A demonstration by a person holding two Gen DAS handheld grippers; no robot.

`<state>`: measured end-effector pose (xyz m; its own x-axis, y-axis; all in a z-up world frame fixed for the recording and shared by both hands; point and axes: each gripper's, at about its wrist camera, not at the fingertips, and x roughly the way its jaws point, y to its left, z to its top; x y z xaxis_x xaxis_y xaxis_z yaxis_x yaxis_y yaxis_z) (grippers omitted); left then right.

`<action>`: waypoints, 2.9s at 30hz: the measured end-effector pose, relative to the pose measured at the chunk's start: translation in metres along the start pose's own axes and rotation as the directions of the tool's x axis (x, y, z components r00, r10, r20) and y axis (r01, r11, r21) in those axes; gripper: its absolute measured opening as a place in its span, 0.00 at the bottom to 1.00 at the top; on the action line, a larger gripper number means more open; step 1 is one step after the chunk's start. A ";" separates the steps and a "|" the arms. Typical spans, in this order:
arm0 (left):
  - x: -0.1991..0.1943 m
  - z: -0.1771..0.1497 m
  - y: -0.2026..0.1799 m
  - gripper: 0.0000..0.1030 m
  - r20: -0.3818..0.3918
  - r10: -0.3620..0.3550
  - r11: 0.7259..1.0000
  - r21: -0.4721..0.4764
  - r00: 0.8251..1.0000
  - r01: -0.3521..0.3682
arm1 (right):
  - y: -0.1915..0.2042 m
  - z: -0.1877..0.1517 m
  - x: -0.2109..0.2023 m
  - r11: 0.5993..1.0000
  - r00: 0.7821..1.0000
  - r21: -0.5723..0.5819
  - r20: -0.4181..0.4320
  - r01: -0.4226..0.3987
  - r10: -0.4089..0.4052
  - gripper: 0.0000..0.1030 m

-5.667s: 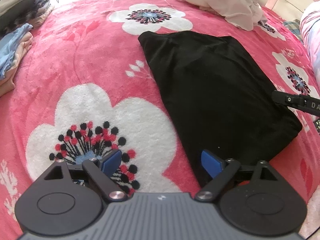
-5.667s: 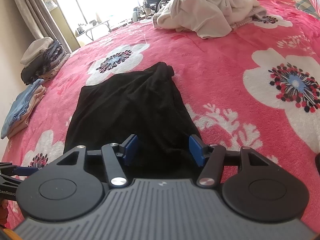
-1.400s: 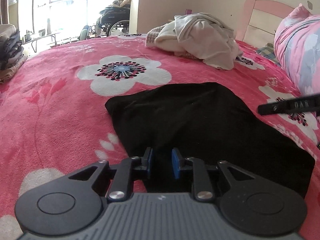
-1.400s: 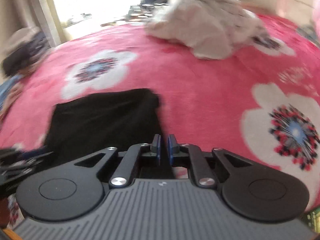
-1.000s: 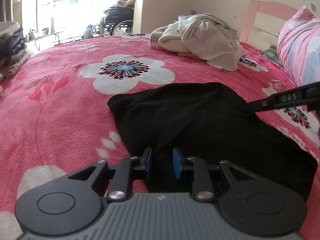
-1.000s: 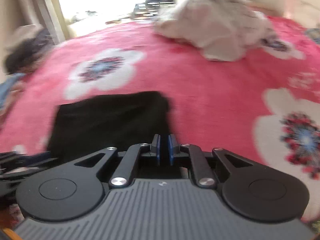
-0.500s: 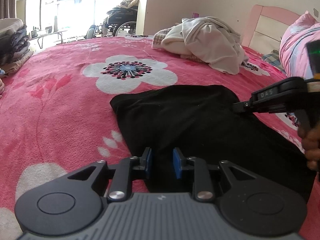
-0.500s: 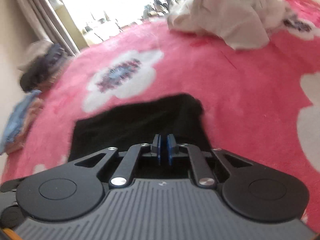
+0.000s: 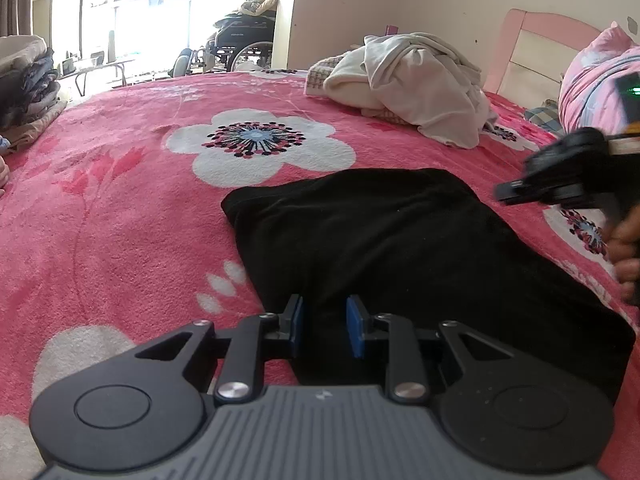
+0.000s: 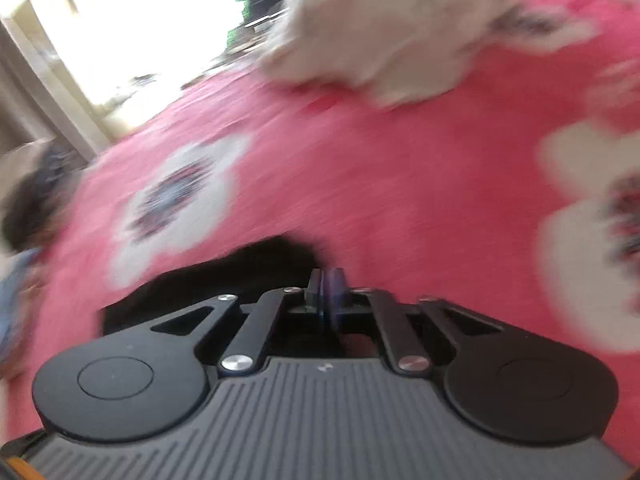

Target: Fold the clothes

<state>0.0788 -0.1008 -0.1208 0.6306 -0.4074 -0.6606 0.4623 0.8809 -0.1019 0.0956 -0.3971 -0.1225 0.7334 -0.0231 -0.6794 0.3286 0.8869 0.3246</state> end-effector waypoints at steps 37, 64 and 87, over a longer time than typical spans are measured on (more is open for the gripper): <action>0.003 0.003 -0.010 0.28 -0.003 0.050 0.998 0.045 0.999 -0.050 | -0.056 -0.089 -0.119 0.976 0.990 0.186 -0.113 0.110 -0.090 0.06; -0.061 -0.052 -0.039 0.31 -0.238 -0.442 0.870 0.122 0.865 0.478 | -0.047 -0.120 -0.122 0.945 0.991 0.326 -0.133 0.032 0.012 0.00; -0.089 -0.059 0.022 0.33 -0.244 -0.493 0.869 -0.097 0.835 0.484 | 0.013 -0.131 -0.156 0.985 0.989 0.165 -0.136 -0.041 0.064 0.14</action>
<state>-0.0035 -0.0311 -0.1082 0.1465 -0.7153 -0.6833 0.6467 0.5920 -0.4810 -0.0924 -0.3219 -0.0990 0.6655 0.0965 -0.7402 0.3920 0.7987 0.4565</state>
